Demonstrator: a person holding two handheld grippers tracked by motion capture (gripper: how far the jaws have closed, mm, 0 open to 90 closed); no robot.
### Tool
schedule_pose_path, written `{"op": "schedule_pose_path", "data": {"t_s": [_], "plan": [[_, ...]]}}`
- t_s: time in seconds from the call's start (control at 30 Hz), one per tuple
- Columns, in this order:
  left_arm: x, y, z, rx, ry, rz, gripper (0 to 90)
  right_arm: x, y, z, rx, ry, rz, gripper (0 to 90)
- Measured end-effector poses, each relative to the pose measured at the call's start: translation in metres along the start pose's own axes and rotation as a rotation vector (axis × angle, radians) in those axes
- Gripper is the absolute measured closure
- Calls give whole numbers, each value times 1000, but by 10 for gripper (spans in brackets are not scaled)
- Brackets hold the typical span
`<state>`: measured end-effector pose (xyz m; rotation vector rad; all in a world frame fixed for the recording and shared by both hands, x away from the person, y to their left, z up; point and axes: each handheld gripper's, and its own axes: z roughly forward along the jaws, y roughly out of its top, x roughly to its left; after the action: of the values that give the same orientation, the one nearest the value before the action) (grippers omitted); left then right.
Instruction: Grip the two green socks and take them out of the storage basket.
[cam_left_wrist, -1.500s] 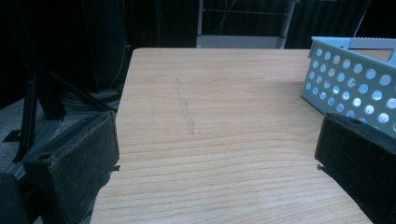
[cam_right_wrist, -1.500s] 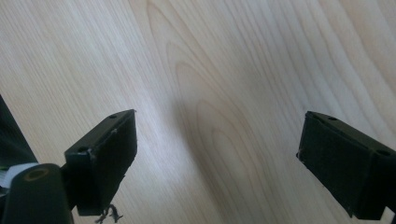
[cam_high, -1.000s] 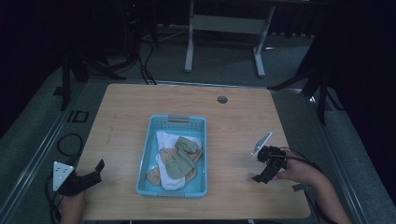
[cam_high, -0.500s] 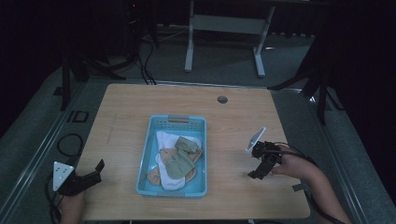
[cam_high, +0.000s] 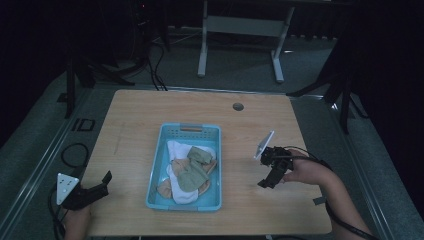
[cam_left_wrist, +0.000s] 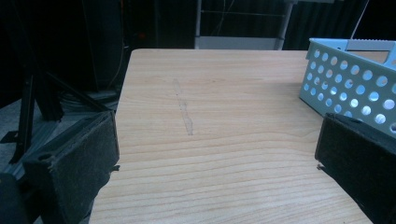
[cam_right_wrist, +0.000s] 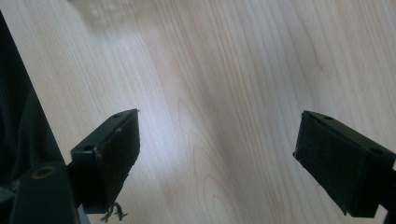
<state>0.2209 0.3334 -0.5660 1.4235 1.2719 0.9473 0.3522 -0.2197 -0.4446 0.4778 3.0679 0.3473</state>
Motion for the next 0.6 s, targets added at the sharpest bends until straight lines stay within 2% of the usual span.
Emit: {"op": "schedule_pose_path", "data": {"t_s": [0.2, 0.6], "plan": [[0, 0, 0, 2, -5, -1, 0, 5, 17, -2, -2, 9, -40, 139], [0, 0, 0, 1, -9, -1, 0, 10, 41, -2, -1, 18, -88, 139]]}}
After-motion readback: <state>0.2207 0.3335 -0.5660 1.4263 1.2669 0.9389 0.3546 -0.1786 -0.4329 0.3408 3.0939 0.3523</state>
